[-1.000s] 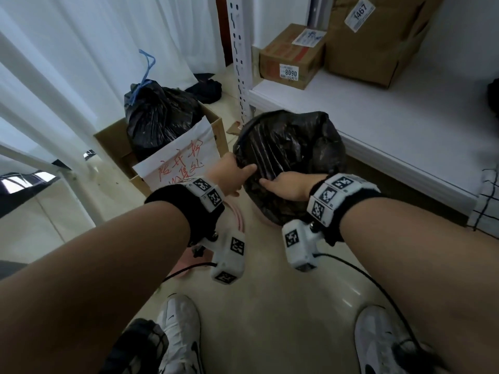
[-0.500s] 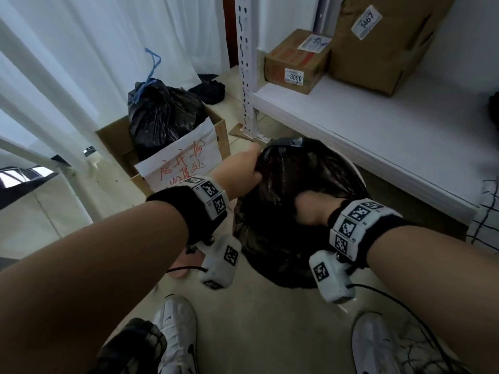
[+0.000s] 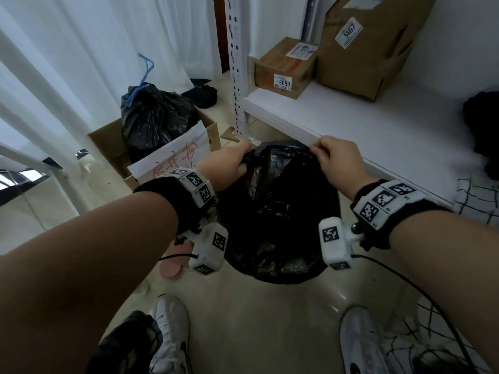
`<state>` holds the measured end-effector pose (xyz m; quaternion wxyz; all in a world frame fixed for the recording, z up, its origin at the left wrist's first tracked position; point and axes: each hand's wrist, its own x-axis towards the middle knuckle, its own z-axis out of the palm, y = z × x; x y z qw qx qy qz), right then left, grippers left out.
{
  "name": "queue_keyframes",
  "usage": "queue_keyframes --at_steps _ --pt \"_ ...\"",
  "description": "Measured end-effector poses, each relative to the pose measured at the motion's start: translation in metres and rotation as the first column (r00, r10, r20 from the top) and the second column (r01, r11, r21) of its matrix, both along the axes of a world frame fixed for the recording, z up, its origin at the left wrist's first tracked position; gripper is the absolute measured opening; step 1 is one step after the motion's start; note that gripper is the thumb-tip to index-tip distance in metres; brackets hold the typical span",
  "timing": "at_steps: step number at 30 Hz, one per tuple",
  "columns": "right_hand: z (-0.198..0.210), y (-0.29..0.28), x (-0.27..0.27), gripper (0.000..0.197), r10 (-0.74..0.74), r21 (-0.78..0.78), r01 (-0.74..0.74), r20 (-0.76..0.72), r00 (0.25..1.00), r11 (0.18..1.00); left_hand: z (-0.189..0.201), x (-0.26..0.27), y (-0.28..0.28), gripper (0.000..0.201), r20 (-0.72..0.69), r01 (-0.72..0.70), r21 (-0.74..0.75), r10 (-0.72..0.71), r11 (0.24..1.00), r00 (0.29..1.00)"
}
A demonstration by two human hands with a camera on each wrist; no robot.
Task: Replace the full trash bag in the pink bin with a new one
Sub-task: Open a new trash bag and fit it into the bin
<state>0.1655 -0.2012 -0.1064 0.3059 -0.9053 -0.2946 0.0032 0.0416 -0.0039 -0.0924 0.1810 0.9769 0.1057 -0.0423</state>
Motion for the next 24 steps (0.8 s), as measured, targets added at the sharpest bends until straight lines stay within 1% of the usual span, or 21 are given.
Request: queue_keyframes --at_steps 2,3,5,6,7,8,10,11,12,13,14,15,16,17,18,21,22,23,24 --pt "-0.002 -0.006 0.004 0.019 -0.037 -0.037 0.036 -0.031 0.999 0.999 -0.001 0.002 -0.001 0.024 0.007 0.015 0.007 -0.015 1.000 1.000" --pt "-0.004 -0.008 0.006 0.019 -0.050 -0.102 0.044 -0.056 0.997 0.994 -0.002 0.002 -0.001 0.023 0.009 0.021 0.012 -0.021 1.000 1.000" --pt "-0.009 -0.016 0.009 0.021 -0.108 -0.316 0.045 -0.183 0.977 0.948 -0.002 0.004 -0.001 0.023 0.013 0.027 0.019 -0.027 0.999 1.000" --pt "-0.012 -0.022 0.010 0.025 -0.145 -0.379 0.046 -0.237 0.961 0.924 -0.002 0.004 0.000 0.023 0.015 0.023 0.013 -0.024 1.000 1.000" --pt "-0.015 -0.028 0.011 0.031 -0.168 -0.391 0.046 -0.283 0.944 0.919 -0.003 0.005 0.001 0.024 0.017 0.018 0.000 -0.018 1.000 1.000" --pt "-0.017 -0.034 0.012 0.035 -0.184 -0.320 0.066 -0.354 0.917 0.945 -0.003 0.006 0.003 0.024 0.015 0.009 -0.014 -0.009 1.000 1.000" --pt "-0.019 -0.040 0.009 0.037 -0.152 -0.060 0.141 -0.473 0.868 0.988 -0.007 0.008 0.005 0.023 0.020 -0.018 -0.033 0.019 0.999 1.000" --pt "-0.016 -0.038 0.005 0.040 -0.093 0.076 0.158 -0.536 0.839 0.985 -0.008 0.009 0.006 0.022 0.025 -0.041 -0.037 0.042 0.998 0.999" --pt "-0.012 -0.035 0.001 0.044 -0.025 0.154 0.146 -0.598 0.801 0.977 -0.010 0.011 0.006 0.021 0.028 -0.068 -0.035 0.069 0.997 0.997" --pt "-0.009 -0.032 -0.002 0.046 0.035 0.177 0.101 -0.631 0.775 0.979 -0.011 0.012 0.005 0.021 0.031 -0.092 -0.029 0.093 0.995 0.995" --pt "-0.007 -0.028 -0.004 0.046 0.062 0.151 0.042 -0.622 0.781 0.988 -0.012 0.013 0.004 0.021 0.031 -0.108 -0.022 0.109 0.994 0.994" --pt "-0.007 -0.025 -0.004 0.040 0.067 0.115 -0.001 -0.569 0.819 0.993 -0.013 0.015 0.003 0.022 0.031 -0.117 -0.019 0.118 0.993 0.993" --pt "-0.009 -0.023 -0.003 0.030 0.056 0.081 -0.019 -0.491 0.869 0.997 -0.013 0.016 0.001 0.022 0.027 -0.126 -0.019 0.127 0.992 0.992" --pt "-0.011 -0.022 -0.001 0.021 0.034 0.072 -0.003 -0.431 0.902 0.997 -0.015 0.017 0.001 0.022 0.018 -0.136 -0.026 0.136 0.990 0.990" --pt "-0.013 -0.022 0.000 0.016 0.007 0.071 0.023 -0.398 0.917 0.997 -0.018 0.017 0.000 0.023 0.002 -0.145 -0.038 0.145 0.989 0.989" --pt "-0.023 -0.026 0.009 0.010 -0.085 0.063 0.114 -0.353 0.932 0.991 -0.030 0.019 -0.005 0.023 -0.085 -0.158 -0.088 0.151 0.983 0.985" --pt "-0.022 -0.028 0.009 0.011 -0.121 0.035 0.141 -0.344 0.931 0.989 -0.034 0.020 -0.007 0.024 -0.114 -0.154 -0.093 0.144 0.984 0.983" --pt "-0.023 -0.030 0.011 0.015 -0.154 -0.015 0.158 -0.325 0.933 0.987 -0.037 0.021 -0.009 0.024 -0.138 -0.155 -0.094 0.142 0.983 0.980" --pt "-0.022 -0.030 0.010 0.018 -0.181 -0.102 0.156 -0.310 0.934 0.982 -0.038 0.023 -0.011 0.025 -0.151 -0.159 -0.093 0.144 0.983 0.978"
